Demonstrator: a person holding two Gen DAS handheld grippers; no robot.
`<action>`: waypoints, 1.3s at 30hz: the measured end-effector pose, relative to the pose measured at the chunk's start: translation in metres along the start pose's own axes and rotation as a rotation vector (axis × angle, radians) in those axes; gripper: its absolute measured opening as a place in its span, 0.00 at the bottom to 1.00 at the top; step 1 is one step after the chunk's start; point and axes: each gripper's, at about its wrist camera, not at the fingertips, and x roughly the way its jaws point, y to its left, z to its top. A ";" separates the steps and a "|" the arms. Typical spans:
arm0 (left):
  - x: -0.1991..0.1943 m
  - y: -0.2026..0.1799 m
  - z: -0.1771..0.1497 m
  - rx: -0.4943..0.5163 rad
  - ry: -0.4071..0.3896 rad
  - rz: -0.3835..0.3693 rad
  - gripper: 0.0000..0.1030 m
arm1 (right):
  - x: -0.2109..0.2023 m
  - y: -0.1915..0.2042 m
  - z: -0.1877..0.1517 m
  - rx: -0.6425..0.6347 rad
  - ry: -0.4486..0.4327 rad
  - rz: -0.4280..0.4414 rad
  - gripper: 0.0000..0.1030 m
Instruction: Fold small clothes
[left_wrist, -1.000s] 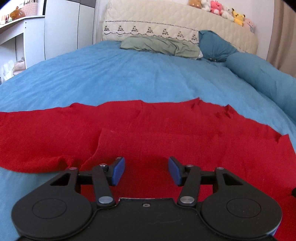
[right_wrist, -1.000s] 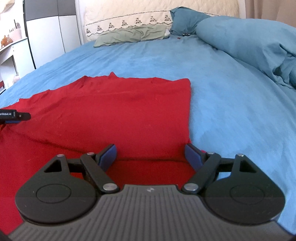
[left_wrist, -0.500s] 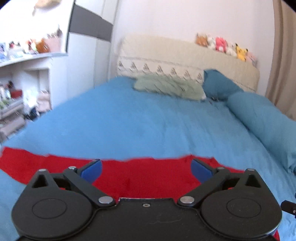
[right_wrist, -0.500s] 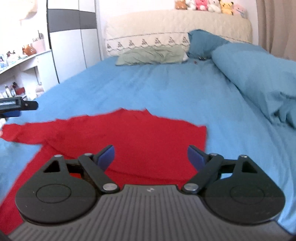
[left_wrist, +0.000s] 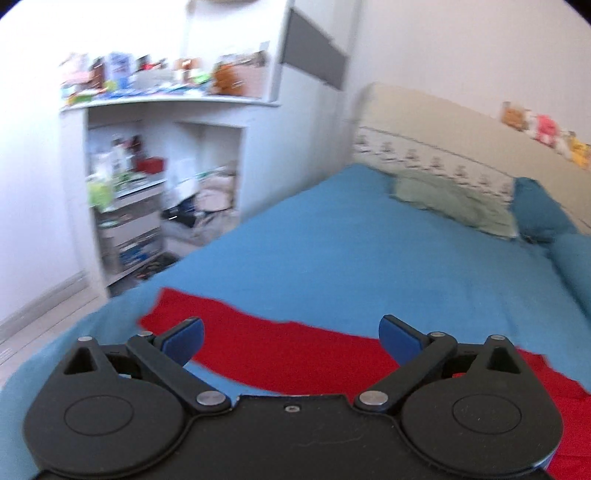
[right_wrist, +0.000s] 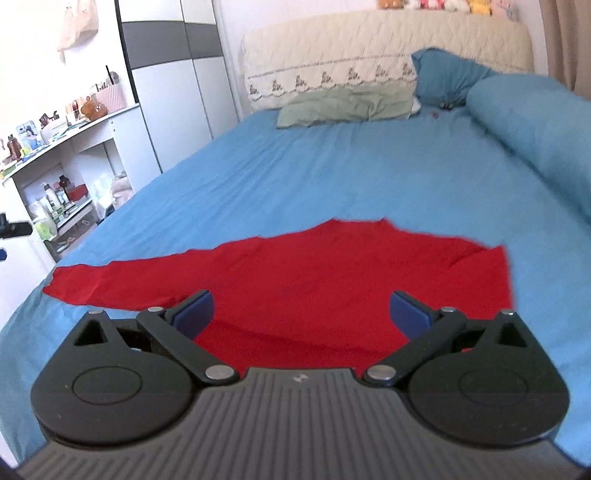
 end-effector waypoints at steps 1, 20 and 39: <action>0.007 0.014 -0.002 -0.010 0.008 0.017 0.94 | 0.008 0.005 -0.004 0.004 0.009 0.003 1.00; 0.155 0.116 -0.048 -0.204 0.136 -0.007 0.59 | 0.104 0.044 -0.054 0.022 0.072 -0.026 1.00; 0.080 -0.048 0.022 0.057 -0.071 -0.208 0.10 | 0.098 0.001 -0.044 0.044 0.031 -0.056 1.00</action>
